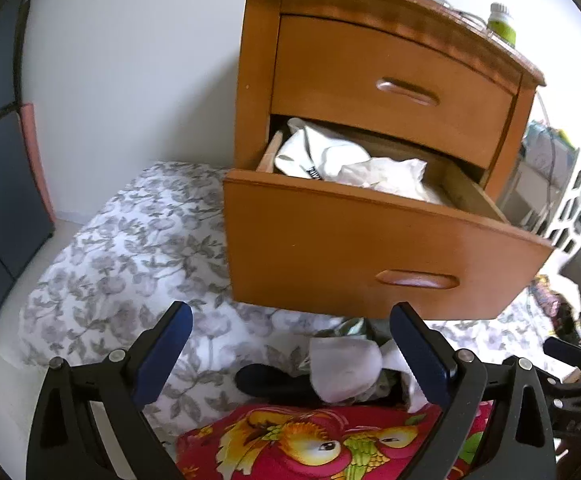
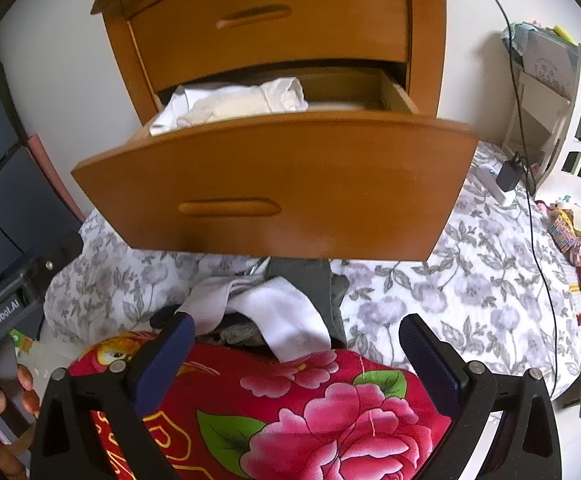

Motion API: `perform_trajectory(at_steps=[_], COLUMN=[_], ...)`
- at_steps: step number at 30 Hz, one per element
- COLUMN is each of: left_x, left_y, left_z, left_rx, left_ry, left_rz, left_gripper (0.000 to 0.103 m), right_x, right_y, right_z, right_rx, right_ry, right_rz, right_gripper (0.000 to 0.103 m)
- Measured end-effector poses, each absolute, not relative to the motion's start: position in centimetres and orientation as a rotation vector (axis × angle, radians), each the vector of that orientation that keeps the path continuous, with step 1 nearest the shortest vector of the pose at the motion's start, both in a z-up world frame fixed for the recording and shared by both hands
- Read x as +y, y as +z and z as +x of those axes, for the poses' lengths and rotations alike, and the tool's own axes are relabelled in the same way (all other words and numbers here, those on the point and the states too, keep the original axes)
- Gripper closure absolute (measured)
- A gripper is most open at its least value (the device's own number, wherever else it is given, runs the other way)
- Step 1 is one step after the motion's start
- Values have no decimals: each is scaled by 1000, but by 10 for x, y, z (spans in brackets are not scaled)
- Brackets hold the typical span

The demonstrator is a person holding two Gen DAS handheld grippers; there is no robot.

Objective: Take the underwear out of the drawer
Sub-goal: 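Reach the right gripper into the drawer toward the cream cloth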

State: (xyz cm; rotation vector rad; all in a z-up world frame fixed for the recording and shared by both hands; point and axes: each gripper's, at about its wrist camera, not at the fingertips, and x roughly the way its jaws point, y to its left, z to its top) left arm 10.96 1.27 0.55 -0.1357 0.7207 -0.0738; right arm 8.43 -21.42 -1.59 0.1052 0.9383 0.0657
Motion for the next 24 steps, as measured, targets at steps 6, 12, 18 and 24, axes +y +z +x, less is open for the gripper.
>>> perform_trajectory(at_steps=[6, 12, 18, 24], left_x=[20, 23, 28, 33], left_y=[2, 4, 3, -1], left_z=[110, 109, 108, 109], left_rx=[706, 689, 686, 692], left_ry=[-85, -57, -33, -32], left_rz=[-160, -129, -92, -100], left_gripper=[4, 4, 4, 4], right_x=[-215, -214, -213, -207], right_y=[-7, 6, 32, 63], right_z=[88, 94, 104, 120], right_rx=[911, 887, 843, 804], right_ry=[59, 72, 94, 143], right_rz=[96, 81, 79, 54], right_gripper=[0, 0, 0, 0])
